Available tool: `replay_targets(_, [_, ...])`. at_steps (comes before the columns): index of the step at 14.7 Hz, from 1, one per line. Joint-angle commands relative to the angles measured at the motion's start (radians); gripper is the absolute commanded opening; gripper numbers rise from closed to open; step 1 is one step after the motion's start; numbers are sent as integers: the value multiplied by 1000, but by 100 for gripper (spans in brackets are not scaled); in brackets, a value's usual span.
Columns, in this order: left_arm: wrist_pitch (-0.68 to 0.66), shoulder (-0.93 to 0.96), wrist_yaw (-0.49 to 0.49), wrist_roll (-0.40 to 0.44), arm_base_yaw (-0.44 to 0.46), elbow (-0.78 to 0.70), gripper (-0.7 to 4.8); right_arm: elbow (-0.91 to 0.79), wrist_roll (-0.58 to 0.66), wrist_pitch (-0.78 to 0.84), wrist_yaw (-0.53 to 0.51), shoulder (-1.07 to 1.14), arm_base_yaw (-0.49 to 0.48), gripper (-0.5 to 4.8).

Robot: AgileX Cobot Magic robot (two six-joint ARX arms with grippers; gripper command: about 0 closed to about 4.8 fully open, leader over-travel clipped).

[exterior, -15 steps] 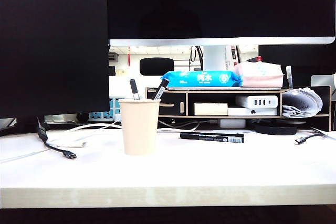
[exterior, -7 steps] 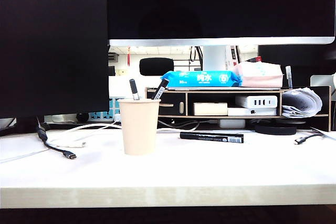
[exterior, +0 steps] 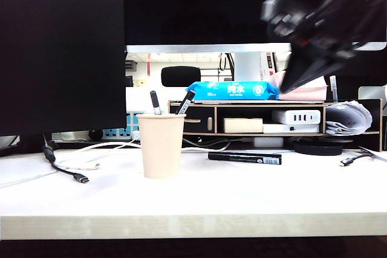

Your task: Pick up the marker and insert it into the paper cup.

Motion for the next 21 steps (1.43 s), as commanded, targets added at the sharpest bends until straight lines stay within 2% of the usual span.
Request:
replay_targets(1, [-13, 0, 24, 8, 1, -1, -5, 220, -80, -56, 39, 178, -2, -1])
replay_targets(4, [-13, 0, 23, 8, 2, -1, -5, 527, -139, -254, 52, 392, 3, -1])
replay_targets(8, [-13, 0, 21, 8, 2, -1, -5, 809, -191, -397, 45, 597, 10, -1])
replay_targets(14, [-13, 0, -3, 8, 2, -1, -5, 842, -222, -306, 42, 700, 56, -1])
replay_targets(21, [-13, 0, -3, 8, 2, -1, -5, 841, -267, -292, 43, 770, 103, -1])
